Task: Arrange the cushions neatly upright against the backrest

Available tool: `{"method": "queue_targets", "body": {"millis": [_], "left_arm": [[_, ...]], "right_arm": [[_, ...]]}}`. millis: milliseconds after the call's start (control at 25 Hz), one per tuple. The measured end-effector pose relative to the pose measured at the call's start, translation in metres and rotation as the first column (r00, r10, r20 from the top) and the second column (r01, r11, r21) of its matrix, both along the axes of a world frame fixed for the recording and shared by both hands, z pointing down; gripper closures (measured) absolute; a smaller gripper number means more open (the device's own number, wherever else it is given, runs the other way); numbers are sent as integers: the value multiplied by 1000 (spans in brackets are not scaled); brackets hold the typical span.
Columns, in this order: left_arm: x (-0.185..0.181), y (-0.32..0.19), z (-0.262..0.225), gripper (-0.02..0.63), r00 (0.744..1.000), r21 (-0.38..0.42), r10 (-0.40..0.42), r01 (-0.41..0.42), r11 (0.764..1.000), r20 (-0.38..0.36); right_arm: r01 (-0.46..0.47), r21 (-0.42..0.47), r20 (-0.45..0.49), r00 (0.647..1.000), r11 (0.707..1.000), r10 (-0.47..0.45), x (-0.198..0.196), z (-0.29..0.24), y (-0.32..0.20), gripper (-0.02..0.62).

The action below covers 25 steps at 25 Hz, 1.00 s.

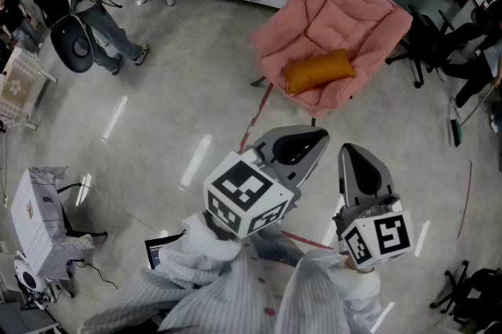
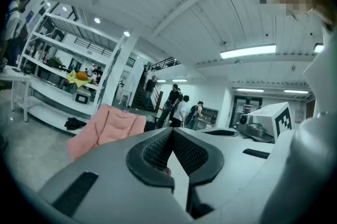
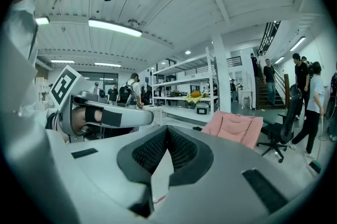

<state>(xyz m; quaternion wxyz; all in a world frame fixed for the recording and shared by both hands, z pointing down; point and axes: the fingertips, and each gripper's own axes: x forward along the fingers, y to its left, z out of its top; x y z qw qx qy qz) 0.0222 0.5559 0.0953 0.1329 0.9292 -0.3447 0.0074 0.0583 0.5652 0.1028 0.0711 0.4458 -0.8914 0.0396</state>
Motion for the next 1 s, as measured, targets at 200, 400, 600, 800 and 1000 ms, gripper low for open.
{"method": "queue_targets", "body": {"millis": [200, 400, 600, 800, 1000], "left_arm": [[-2, 6, 0, 595, 1000, -4, -5, 5, 1000, 4], [-3, 15, 2, 595, 1000, 10, -27, 26, 1000, 12], [-7, 20, 6, 595, 998, 13, -65, 64, 998, 16], [-14, 10, 13, 595, 995, -2, -102, 102, 995, 16], [-31, -16, 23, 595, 993, -13, -118, 119, 993, 21]], "right_arm": [[0, -2, 19, 1000, 1000, 0, 0, -1, 6, 583], [17, 11, 32, 999, 1000, -17, 1, 0, 16, 583], [16, 12, 51, 999, 1000, -16, 8, 0, 23, 583], [35, -8, 57, 998, 999, -35, 8, 7, 11, 583], [41, -22, 48, 998, 999, -40, -5, 16, -16, 583]]}}
